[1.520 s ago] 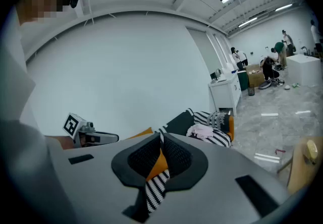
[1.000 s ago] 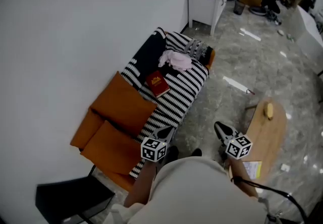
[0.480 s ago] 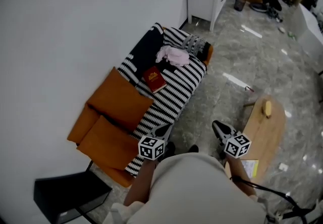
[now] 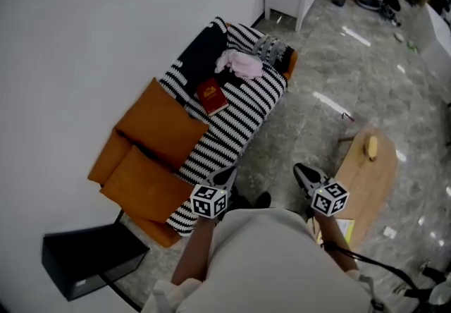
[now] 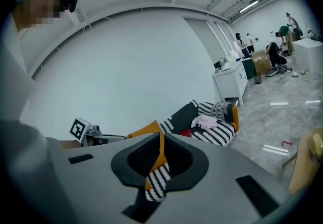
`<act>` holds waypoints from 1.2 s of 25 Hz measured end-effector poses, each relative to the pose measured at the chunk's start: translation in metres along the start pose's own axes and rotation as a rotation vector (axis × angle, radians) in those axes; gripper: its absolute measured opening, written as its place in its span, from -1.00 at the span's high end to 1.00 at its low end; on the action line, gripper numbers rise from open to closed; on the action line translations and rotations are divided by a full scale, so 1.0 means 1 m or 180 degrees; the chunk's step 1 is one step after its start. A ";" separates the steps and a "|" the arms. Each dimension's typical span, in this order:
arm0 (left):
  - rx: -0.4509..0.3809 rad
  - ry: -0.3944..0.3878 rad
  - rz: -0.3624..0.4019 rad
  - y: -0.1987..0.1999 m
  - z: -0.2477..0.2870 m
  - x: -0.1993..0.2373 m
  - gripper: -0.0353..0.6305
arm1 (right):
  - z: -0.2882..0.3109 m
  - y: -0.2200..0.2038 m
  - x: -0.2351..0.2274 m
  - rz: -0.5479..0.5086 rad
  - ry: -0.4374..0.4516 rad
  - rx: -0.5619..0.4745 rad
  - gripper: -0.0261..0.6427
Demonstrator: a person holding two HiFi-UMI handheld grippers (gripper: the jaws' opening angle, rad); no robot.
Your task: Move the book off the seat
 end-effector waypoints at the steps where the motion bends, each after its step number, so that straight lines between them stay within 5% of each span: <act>1: 0.0006 0.0009 -0.0002 -0.002 0.001 -0.002 0.89 | -0.001 0.000 -0.001 -0.0001 0.0007 0.0024 0.78; 13: 0.0048 0.0151 0.0010 -0.001 0.012 0.004 0.89 | 0.019 -0.001 -0.017 0.0027 0.0084 0.0266 0.78; 30: 0.0128 -0.0012 0.0127 0.061 0.052 0.094 0.89 | 0.105 0.040 -0.035 0.0052 -0.0138 0.0300 0.78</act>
Point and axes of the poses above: the fingertips, and each gripper's own axes: z forward along the fingers, x to its left, y out of its top, the point moved 5 cm from there along -z, backward along the fingers, and after that the axes turned 10 degrees about y, right-handed, at the moved point
